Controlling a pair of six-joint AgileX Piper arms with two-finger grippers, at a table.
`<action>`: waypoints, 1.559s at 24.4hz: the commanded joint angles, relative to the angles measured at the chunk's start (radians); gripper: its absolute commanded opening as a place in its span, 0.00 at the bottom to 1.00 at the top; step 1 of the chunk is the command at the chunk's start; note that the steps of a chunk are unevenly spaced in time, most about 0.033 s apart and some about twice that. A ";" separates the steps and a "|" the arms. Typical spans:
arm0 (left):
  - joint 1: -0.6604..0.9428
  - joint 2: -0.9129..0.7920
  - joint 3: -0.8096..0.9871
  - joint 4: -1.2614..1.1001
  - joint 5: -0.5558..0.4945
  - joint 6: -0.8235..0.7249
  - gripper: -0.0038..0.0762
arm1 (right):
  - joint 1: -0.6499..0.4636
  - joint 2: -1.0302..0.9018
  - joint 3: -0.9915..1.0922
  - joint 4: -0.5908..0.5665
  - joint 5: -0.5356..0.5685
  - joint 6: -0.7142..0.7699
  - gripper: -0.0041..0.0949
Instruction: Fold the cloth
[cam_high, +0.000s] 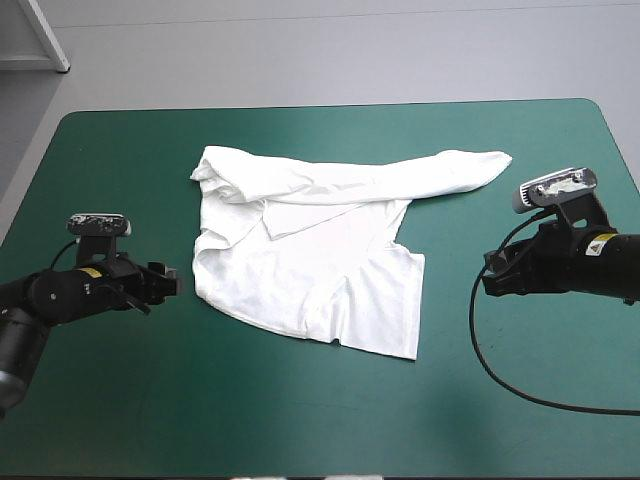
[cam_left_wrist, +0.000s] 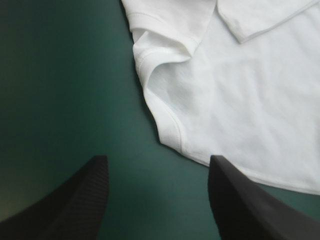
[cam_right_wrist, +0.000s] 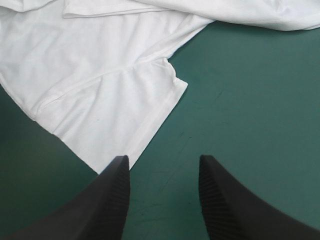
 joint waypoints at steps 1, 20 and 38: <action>-0.001 0.082 -0.024 -0.098 -0.097 0.074 0.59 | 0.002 -0.017 -0.017 0.002 -0.066 0.005 0.46; -0.080 0.551 -0.136 -0.360 -0.414 0.445 0.27 | 0.002 -0.017 -0.004 -0.036 -0.047 0.060 0.46; -0.080 0.549 -0.136 -0.354 -0.389 0.445 0.07 | 0.449 0.107 0.333 -0.088 -0.272 0.115 0.49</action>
